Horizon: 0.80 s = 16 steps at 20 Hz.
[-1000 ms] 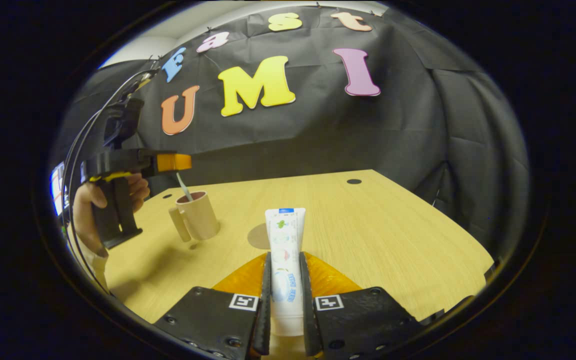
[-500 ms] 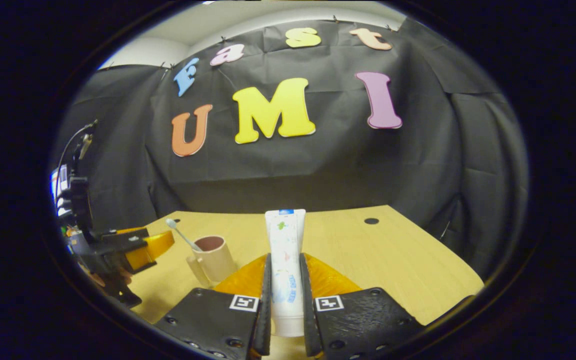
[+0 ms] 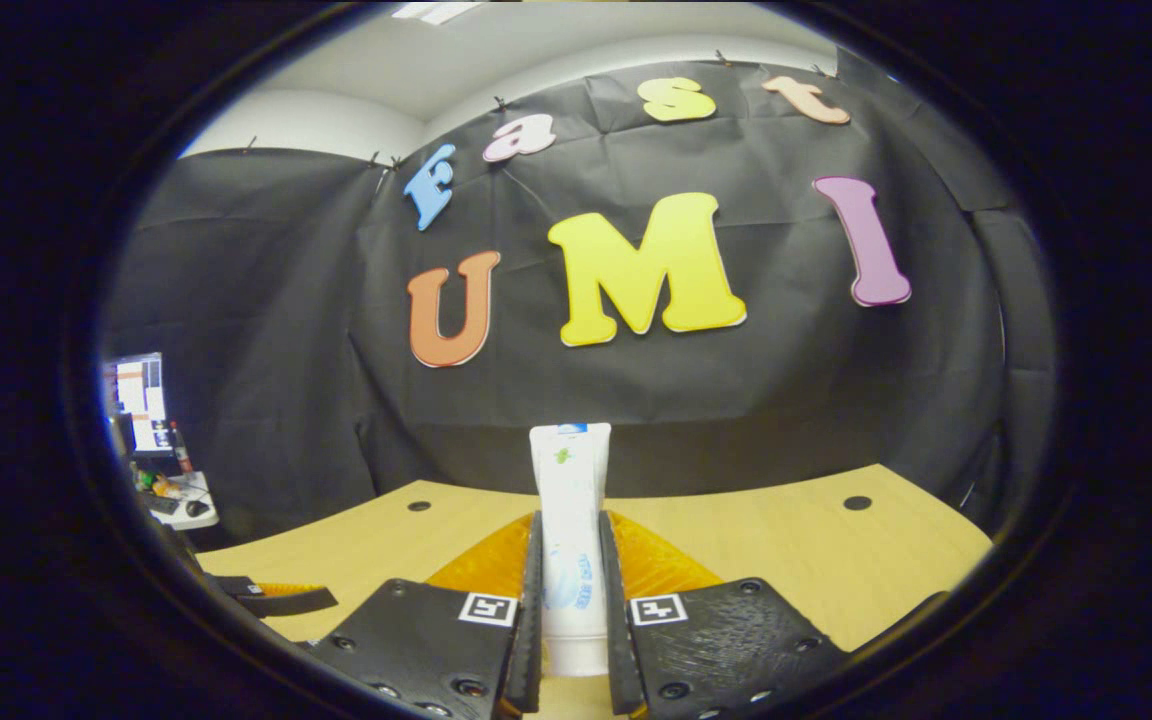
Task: Put the toothbrush and toothpaste on the desktop into the cup, then pick up the cup and place it on the coaster on the desktop.
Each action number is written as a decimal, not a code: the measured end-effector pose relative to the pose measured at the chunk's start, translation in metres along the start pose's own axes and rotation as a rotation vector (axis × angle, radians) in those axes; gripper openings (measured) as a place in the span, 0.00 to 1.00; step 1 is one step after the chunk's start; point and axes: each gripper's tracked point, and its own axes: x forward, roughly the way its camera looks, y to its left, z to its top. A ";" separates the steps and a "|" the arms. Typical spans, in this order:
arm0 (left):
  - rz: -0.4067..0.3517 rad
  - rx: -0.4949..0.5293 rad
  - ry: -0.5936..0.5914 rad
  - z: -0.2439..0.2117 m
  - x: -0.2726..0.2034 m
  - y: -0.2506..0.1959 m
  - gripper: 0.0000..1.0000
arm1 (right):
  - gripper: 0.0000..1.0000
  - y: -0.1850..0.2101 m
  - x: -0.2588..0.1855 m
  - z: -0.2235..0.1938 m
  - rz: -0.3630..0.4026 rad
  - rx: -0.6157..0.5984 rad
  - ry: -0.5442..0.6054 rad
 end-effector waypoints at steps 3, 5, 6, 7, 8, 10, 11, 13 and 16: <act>-0.022 0.006 -0.041 0.010 -0.008 -0.002 1.00 | 0.28 0.013 0.022 -0.011 0.021 0.014 0.019; -0.035 0.014 -0.048 0.011 -0.008 -0.003 1.00 | 0.30 0.015 0.031 -0.019 0.019 0.014 0.039; -0.040 0.014 -0.045 0.009 -0.007 -0.003 1.00 | 0.28 0.014 0.034 -0.023 0.016 0.015 0.048; -0.043 0.010 -0.043 0.008 -0.007 -0.003 1.00 | 0.28 0.015 0.036 -0.025 0.018 0.017 0.055; -0.048 0.003 -0.042 0.008 -0.006 -0.003 1.00 | 0.28 0.015 0.037 -0.028 0.019 0.016 0.061; -0.046 -0.008 -0.034 0.003 -0.002 0.001 1.00 | 0.28 0.013 0.041 -0.031 0.012 0.012 0.067; -0.039 -0.013 -0.027 0.000 0.000 0.004 1.00 | 0.28 0.013 0.043 -0.032 0.011 0.011 0.068; -0.030 -0.028 -0.003 -0.009 0.005 0.007 1.00 | 0.28 0.012 0.046 -0.036 0.009 0.002 0.077; -0.035 -0.037 0.016 -0.013 0.006 0.006 1.00 | 0.28 0.012 0.048 -0.040 0.014 0.011 0.090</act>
